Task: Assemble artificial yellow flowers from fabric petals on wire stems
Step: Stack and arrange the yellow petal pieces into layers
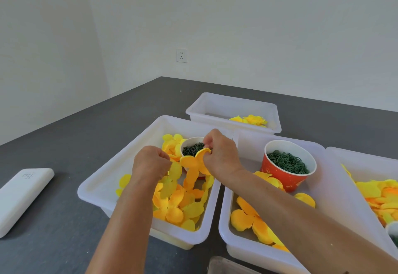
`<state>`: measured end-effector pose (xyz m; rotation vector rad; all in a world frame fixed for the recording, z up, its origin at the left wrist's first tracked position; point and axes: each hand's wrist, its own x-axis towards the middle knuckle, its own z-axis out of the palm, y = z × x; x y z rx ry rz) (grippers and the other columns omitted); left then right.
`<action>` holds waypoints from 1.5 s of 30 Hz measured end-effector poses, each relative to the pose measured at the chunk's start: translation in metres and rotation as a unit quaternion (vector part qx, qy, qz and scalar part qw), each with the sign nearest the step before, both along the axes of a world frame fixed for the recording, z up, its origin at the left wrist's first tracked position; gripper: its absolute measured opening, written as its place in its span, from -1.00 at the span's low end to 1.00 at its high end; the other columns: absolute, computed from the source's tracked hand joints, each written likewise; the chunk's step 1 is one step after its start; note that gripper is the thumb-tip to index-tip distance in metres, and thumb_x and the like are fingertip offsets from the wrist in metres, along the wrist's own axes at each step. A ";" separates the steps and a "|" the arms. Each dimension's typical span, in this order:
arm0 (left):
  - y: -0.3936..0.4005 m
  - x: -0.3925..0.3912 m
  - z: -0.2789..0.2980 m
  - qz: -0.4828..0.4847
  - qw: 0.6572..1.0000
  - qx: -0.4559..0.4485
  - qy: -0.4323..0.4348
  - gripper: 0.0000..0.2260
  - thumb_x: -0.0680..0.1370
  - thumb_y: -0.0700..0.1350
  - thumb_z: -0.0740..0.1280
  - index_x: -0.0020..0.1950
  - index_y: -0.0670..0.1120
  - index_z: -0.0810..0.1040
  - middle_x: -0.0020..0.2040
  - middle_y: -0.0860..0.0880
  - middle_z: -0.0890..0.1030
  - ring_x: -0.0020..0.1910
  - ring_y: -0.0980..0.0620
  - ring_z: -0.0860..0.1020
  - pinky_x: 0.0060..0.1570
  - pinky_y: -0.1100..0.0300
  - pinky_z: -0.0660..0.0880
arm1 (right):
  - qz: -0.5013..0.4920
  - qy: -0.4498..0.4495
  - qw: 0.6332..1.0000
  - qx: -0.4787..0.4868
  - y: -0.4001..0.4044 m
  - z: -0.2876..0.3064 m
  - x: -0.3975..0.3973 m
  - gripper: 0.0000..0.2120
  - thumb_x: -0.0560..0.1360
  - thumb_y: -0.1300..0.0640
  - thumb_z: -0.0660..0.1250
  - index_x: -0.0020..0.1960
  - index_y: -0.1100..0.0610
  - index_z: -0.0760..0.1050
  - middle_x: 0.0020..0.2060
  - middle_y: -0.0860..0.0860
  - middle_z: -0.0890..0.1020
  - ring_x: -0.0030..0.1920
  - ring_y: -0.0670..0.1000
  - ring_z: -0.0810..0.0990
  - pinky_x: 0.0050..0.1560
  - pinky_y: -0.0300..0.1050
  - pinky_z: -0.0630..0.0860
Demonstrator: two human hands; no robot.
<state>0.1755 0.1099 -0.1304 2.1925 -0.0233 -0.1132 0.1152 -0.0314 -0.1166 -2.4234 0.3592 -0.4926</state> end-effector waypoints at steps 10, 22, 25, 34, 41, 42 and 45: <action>-0.010 -0.019 0.017 -0.101 0.964 -0.219 -0.114 -0.78 0.46 0.15 0.35 -0.15 0.02 0.65 -0.21 0.07 0.67 -0.18 0.13 0.61 -0.21 0.21 0.52 | -0.039 -0.046 0.994 0.089 -0.015 0.010 -0.003 -0.81 0.46 0.30 0.27 -0.04 0.22 0.64 -0.13 0.12 0.67 -0.07 0.11 0.62 0.02 0.00 0.57; -0.032 -0.027 0.023 -0.159 0.947 -0.272 -0.055 -0.85 0.53 -0.14 0.34 -0.11 -0.23 0.58 -0.30 -0.09 0.61 -0.45 0.16 0.56 -0.42 0.35 0.49 | 0.050 -0.084 0.911 0.401 -0.028 0.016 -0.025 -0.94 0.45 0.23 0.42 -0.19 0.12 0.59 -0.37 0.01 0.68 -0.37 -0.08 0.65 -0.33 -0.27 0.57; -0.036 -0.029 0.023 -0.143 0.941 -0.308 0.006 -0.82 0.57 -0.10 0.29 -0.13 -0.18 0.58 -0.33 -0.05 0.59 -0.47 0.12 0.56 -0.37 0.24 0.50 | 0.050 -0.088 0.899 0.427 -0.027 0.012 -0.027 -0.97 0.44 0.19 0.44 -0.14 0.14 0.60 -0.36 0.02 0.69 -0.34 -0.07 0.66 -0.32 -0.26 0.57; -0.040 -0.030 0.019 -0.119 0.928 -0.345 0.070 -0.81 0.54 -0.03 0.33 -0.11 -0.14 0.63 -0.28 -0.10 0.65 -0.33 -0.08 0.61 -0.33 0.15 0.52 | 0.069 -0.084 0.846 0.522 -0.028 0.002 -0.027 -0.94 0.47 0.20 0.37 -0.15 0.17 0.61 -0.34 0.06 0.69 -0.37 -0.05 0.64 -0.32 -0.25 0.59; -0.043 -0.035 0.012 -0.185 0.955 -0.185 -0.138 -0.70 0.55 -0.15 0.31 -0.33 -0.28 0.54 -0.40 -0.28 0.49 -0.39 -0.11 0.45 -0.32 -0.07 0.49 | 0.113 -0.129 0.898 0.404 -0.029 -0.003 -0.030 -0.95 0.45 0.16 0.41 -0.16 0.05 0.64 -0.29 -0.07 0.69 -0.23 -0.17 0.62 -0.17 -0.33 0.55; -0.044 -0.036 0.012 -0.193 0.951 -0.190 -0.148 -0.77 0.54 -0.16 0.33 -0.27 -0.25 0.60 -0.38 -0.25 0.55 -0.37 -0.11 0.50 -0.29 -0.07 0.52 | 0.112 -0.145 0.909 0.375 -0.029 -0.003 -0.030 -0.91 0.46 0.17 0.39 -0.18 0.02 0.64 -0.33 -0.11 0.68 -0.27 -0.24 0.60 -0.22 -0.40 0.50; -0.046 -0.038 0.014 -0.177 0.943 -0.242 -0.145 -0.93 0.50 -0.19 0.38 -0.15 -0.10 0.65 -0.29 -0.11 0.65 -0.29 -0.11 0.59 -0.35 0.08 0.51 | 0.092 -0.168 0.922 0.336 -0.032 -0.006 -0.027 -0.83 0.49 0.20 0.35 -0.24 0.03 0.62 -0.38 -0.09 0.63 -0.33 -0.22 0.54 -0.30 -0.43 0.44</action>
